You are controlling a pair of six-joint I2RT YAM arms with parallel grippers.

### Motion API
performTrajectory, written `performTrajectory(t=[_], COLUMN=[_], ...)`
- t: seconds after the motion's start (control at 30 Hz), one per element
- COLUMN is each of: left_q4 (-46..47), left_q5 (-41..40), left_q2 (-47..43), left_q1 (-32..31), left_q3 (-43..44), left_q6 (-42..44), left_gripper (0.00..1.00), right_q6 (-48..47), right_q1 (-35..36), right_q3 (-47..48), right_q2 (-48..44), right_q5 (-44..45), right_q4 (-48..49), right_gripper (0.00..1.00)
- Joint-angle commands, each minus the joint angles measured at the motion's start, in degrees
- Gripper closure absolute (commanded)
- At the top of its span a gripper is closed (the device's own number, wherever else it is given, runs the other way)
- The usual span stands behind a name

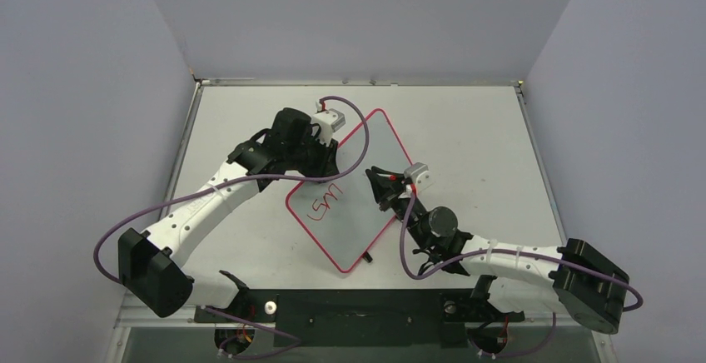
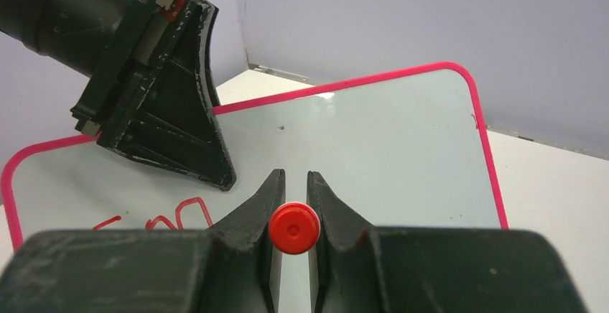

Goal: Write a sentence on the whiteboard

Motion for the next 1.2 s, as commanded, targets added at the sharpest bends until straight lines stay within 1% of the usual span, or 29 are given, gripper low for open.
performTrajectory(t=[0.0,0.3,0.67,0.97,1.17], left_q4=[-1.44,-1.33,-1.48,-1.49,-1.44], left_q5=[-8.89,-9.13,-8.99,-8.71,-8.67], left_q2=[-0.1,-0.1,0.13,-0.09,-0.22], left_q1=[-0.37,-0.82,-1.24,-1.38,-1.43], left_q3=[-1.79,-2.12,-2.11,-2.2,-2.33], left_q6=[7.85,7.85,7.85,7.85,7.84], left_gripper=[1.0,1.0,1.0,1.0,1.0], right_q6=[2.55,7.19,8.76,8.86,7.94], right_q1=[-0.64,-1.55,-1.58,-1.5,-1.56], right_q3=[-0.75,-1.12,1.17,4.28,5.83], right_q2=[0.33,2.62,5.93,9.34,11.19], right_q5=[-4.11,-8.78,-10.77,-11.32,-9.85], right_q4=[5.42,9.25,10.09,10.68,10.0], right_gripper=[1.0,1.0,1.0,1.0,1.0])
